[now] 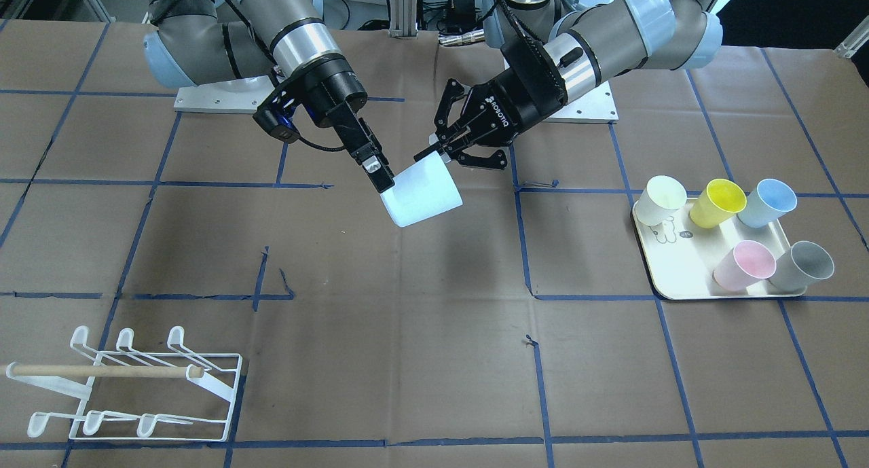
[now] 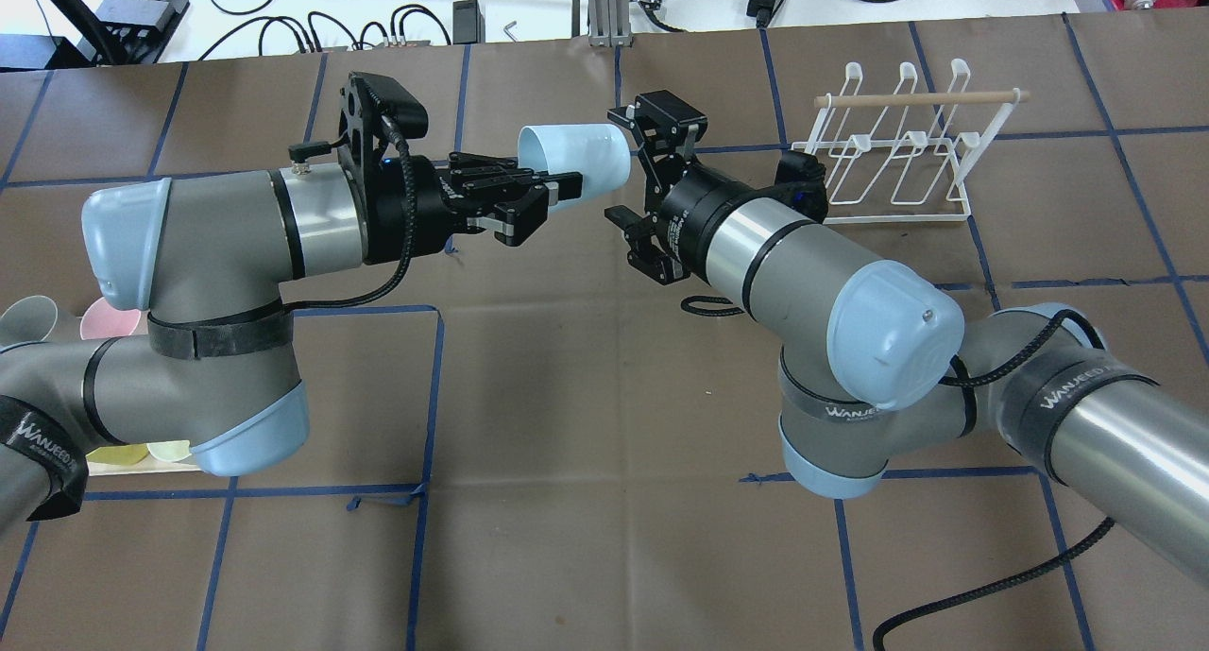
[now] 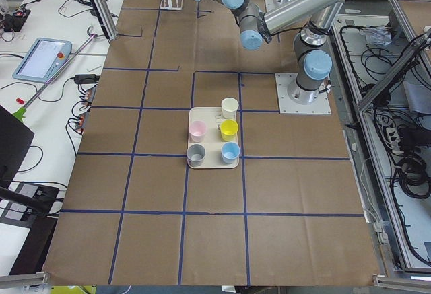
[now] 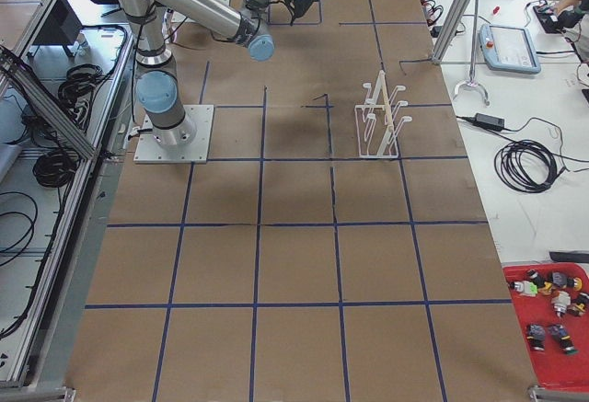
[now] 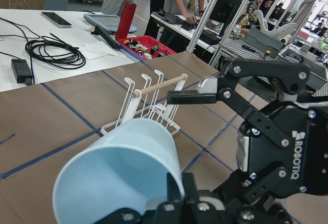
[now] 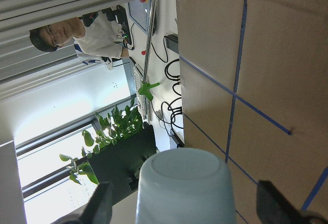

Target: Transfer IKEA cup to right arm and place on rack

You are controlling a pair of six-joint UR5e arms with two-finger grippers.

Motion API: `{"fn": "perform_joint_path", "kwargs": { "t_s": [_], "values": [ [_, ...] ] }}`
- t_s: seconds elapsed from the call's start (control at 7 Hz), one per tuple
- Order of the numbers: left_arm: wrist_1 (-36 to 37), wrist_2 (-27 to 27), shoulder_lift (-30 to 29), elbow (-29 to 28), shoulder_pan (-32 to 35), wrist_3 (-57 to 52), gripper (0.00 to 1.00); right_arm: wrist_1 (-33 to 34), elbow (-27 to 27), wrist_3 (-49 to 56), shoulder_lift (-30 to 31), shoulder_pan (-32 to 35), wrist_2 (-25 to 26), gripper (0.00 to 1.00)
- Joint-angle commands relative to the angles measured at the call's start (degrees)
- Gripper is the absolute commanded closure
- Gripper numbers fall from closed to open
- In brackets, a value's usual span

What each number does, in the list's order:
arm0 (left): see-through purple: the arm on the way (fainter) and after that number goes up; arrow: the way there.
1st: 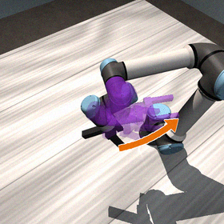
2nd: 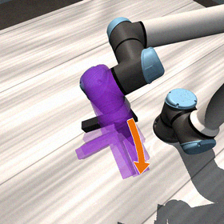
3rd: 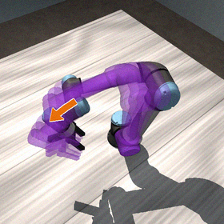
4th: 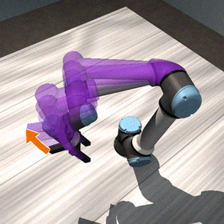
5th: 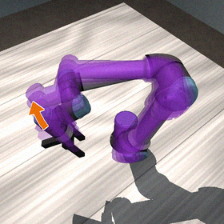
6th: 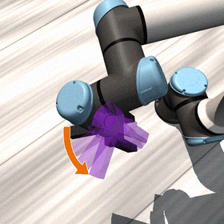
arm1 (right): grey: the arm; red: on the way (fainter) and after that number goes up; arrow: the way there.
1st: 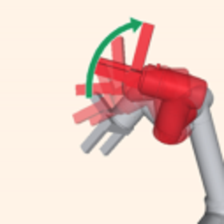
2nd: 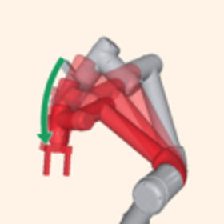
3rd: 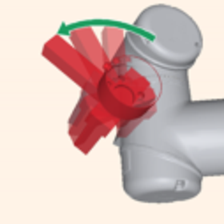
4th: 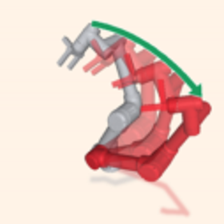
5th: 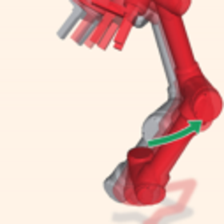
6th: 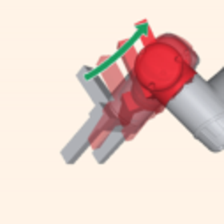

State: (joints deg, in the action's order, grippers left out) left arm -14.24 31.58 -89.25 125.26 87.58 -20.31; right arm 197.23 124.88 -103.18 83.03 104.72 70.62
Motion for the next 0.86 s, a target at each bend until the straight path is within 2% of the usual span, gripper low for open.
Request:
{"fn": "perform_joint_path", "kwargs": {
  "t_s": [0.0, 0.29, 0.71],
  "values": [
    [0.0, 0.1, -0.1, 0.0, 0.0, 0.0, 1.0, -0.2, -2.0, 0.0, -1.9, 0.8, 0.0, 0.01],
    [0.0, 0.1, -0.1, -0.1, 0.0, 0.1, 1.0, -0.2, -2.5, 0.0, -2.3, 1.3, 0.0, 0.05],
    [0.0, 0.1, -0.1, -0.1, 0.0, 0.2, 1.0, -0.2, -2.5, 0.2, -2.4, 1.4, -0.5, 0.34]
  ]
}}
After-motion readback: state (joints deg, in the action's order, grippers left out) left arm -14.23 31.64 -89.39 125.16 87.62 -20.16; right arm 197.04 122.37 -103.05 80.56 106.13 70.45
